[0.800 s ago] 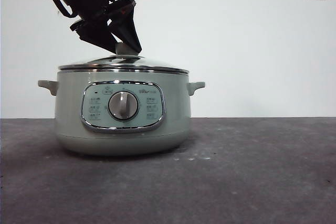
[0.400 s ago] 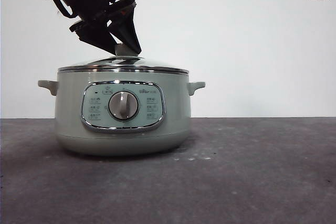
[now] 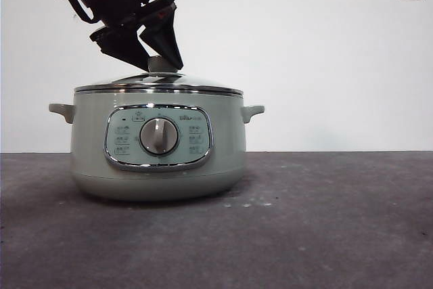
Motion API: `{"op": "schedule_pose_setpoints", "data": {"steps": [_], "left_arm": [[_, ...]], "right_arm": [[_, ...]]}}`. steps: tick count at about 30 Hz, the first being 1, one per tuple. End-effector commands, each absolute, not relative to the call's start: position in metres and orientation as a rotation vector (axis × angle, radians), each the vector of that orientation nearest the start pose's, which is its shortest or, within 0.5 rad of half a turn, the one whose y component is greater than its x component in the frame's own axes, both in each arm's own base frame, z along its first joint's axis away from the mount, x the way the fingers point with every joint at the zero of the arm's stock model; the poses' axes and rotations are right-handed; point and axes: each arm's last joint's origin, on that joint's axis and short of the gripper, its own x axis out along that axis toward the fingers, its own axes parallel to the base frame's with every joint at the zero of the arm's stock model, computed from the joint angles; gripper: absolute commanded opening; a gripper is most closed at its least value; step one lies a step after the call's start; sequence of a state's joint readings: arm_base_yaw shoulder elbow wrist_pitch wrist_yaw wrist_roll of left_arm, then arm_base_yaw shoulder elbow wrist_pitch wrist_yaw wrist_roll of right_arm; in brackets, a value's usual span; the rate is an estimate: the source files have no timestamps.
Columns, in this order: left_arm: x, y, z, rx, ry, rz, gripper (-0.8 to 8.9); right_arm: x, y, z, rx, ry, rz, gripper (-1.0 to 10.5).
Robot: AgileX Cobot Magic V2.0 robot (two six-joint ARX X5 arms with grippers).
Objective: Pick up the potato,open the lid,put the potato in the pot,close the lid
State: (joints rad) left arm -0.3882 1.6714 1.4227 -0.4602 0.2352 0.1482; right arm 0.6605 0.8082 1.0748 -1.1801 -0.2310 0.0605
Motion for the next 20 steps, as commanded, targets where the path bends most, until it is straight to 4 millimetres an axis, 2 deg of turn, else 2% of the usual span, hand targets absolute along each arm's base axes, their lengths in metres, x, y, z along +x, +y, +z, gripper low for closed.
{"op": "schedule_pose_setpoints", "data": {"steps": [1, 7, 12, 16, 20], "left_arm": [[0.342, -0.146, 0.309, 0.199, 0.649, -0.649, 3.46], [0.335, -0.140, 0.337, 0.194, 0.608, -0.643, 3.46], [0.317, -0.129, 0.368, 0.193, 0.627, -0.635, 3.46], [0.289, -0.116, 0.390, 0.185, 0.696, -0.649, 3.46], [0.251, -0.104, 0.409, 0.159, 0.745, -0.711, 3.46]], "right_arm": [[0.089, 0.077, 0.339, -0.145, 0.948, 0.792, 5.0], [0.089, 0.077, 0.339, -0.144, 0.945, 0.792, 5.0], [0.090, 0.078, 0.340, -0.140, 0.924, 0.796, 5.0], [0.091, 0.079, 0.342, -0.134, 0.901, 0.800, 5.0], [0.093, 0.081, 0.343, -0.128, 0.875, 0.804, 5.0]]}}
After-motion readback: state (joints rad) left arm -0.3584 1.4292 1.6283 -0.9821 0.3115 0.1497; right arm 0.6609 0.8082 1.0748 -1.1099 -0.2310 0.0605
